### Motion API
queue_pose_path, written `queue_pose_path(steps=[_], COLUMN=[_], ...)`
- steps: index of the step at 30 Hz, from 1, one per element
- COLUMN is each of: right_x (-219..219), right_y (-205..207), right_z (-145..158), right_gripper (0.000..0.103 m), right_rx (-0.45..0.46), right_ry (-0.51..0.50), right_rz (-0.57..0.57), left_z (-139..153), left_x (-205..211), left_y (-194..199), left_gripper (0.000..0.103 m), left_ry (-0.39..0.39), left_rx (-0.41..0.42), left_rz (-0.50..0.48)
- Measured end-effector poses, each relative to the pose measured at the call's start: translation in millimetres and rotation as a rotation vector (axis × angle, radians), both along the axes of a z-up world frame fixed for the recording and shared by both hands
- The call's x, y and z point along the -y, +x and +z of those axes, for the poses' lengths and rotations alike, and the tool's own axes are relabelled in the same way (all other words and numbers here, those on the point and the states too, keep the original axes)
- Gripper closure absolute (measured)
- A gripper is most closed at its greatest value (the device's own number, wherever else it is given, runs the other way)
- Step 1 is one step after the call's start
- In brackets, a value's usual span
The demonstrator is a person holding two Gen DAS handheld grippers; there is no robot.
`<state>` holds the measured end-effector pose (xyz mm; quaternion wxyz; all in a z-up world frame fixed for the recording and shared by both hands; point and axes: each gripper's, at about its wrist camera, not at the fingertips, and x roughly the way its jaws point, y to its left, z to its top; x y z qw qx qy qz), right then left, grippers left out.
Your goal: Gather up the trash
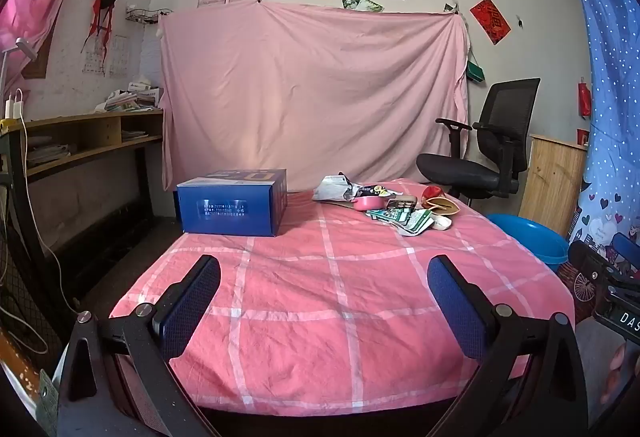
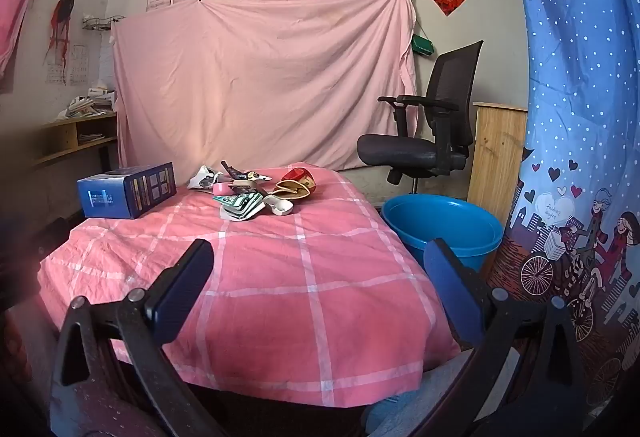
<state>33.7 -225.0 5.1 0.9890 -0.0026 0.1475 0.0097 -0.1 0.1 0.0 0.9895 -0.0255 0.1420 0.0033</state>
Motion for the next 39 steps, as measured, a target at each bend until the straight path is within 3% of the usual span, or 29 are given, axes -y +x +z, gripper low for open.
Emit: queue_pose_path(steps=[39], right_x=[0.0], right_y=[0.2], right_z=[0.2], right_gripper=[0.000], right_rx=[0.006], right_ry=[0.003], right_rz=[0.000], left_z=[4.4], left_x=[-3.4], left_y=[-2.4], left_gripper=[0.001], left_ry=[0.001], left_rx=[0.000], left_rz=[0.000])
